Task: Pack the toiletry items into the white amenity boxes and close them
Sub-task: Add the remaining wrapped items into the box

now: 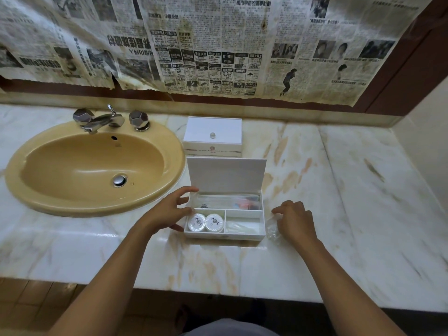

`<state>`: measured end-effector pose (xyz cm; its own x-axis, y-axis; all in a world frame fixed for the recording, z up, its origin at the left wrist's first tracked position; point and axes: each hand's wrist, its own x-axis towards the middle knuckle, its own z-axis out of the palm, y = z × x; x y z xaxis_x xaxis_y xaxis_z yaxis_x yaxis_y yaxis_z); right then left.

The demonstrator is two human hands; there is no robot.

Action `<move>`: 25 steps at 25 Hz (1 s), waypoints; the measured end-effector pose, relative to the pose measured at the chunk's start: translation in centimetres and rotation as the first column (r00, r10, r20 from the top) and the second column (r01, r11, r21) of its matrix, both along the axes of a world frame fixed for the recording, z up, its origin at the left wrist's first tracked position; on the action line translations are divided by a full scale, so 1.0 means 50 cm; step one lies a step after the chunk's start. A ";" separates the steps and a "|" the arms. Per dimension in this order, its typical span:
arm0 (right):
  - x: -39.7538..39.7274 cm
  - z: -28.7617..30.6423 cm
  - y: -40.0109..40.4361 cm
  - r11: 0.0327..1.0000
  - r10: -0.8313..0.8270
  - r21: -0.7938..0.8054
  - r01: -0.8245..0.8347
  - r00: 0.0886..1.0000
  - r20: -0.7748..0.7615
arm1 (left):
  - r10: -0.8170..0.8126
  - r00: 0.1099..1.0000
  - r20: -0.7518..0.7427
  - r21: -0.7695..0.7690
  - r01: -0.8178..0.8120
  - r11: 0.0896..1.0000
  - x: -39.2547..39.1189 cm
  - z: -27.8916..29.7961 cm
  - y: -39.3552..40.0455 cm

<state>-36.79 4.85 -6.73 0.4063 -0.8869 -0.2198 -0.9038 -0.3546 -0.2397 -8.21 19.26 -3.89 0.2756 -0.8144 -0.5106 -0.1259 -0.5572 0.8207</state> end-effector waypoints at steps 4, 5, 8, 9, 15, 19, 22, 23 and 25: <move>0.006 -0.005 -0.006 1.000 0.007 -0.022 -0.007 1.000 -0.028 | 0.002 1.000 -0.001 -0.001 -0.002 1.000 0.000 0.000 -0.001; 0.007 -0.006 -0.006 0.999 0.011 -0.033 -0.012 0.999 -0.034 | 0.004 1.000 -0.004 -0.001 -0.004 1.000 0.000 -0.001 -0.001; 0.010 -0.006 -0.007 0.996 -0.016 -0.092 0.015 1.000 -0.015 | 0.004 1.000 -0.006 -0.001 -0.004 1.000 0.003 -0.005 0.000; 0.011 -0.003 -0.008 0.991 -0.030 -0.127 0.031 0.999 0.012 | 0.003 1.000 -0.008 -0.003 -0.003 1.000 0.004 -0.005 0.000; 0.028 0.055 -0.003 0.970 -0.119 -0.167 0.175 0.946 0.302 | 0.000 1.000 -0.016 -0.005 0.000 1.000 0.005 -0.007 0.000; 0.051 0.118 0.018 0.983 -0.087 -0.099 0.155 0.863 0.497 | -0.001 1.000 -0.020 -0.007 0.001 1.000 0.005 -0.006 0.000; 0.076 0.134 0.047 0.999 0.042 -0.049 -0.020 0.859 0.510 | -0.002 1.000 -0.015 -0.004 0.002 1.000 0.004 -0.005 -0.001; 0.084 0.128 0.058 0.995 0.097 -0.036 -0.091 0.874 0.476 | -0.002 1.000 -0.013 -0.003 0.002 1.000 0.004 -0.004 -0.001; 0.099 0.105 0.078 0.979 0.193 -0.011 -0.203 0.917 0.350 | -0.001 1.000 -0.012 -0.005 0.001 1.000 0.003 -0.004 0.000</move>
<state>-31.86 8.76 -1.50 0.6278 -0.7765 -0.0542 -0.6741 -0.5075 -0.5367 -8.07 19.25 -4.11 0.2685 -0.8170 -0.5103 -0.1167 -0.5534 0.8247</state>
